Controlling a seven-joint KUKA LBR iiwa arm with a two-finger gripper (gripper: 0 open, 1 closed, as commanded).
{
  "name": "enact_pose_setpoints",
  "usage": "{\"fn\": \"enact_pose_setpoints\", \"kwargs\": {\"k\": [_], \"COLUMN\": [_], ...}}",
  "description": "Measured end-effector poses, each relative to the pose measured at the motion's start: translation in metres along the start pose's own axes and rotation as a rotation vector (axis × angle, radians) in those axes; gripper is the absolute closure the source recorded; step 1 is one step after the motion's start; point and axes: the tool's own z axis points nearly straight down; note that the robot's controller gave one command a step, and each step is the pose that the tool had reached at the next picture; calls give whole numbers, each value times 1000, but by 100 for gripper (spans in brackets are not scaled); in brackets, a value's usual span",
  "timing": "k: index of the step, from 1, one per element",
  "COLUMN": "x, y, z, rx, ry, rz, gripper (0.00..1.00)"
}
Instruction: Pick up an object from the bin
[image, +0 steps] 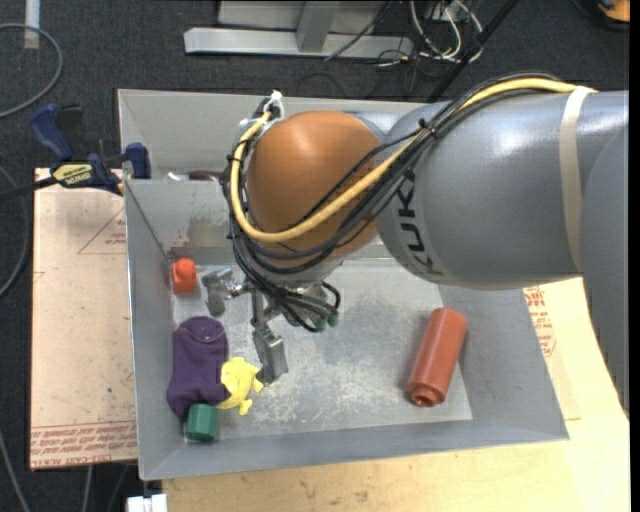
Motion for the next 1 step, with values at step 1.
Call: {"fn": "enact_pose_setpoints", "kwargs": {"k": [1], "x": [2], "y": [13], "z": [21], "rx": [3], "ry": [-9], "rz": [-69], "gripper": [0]}}
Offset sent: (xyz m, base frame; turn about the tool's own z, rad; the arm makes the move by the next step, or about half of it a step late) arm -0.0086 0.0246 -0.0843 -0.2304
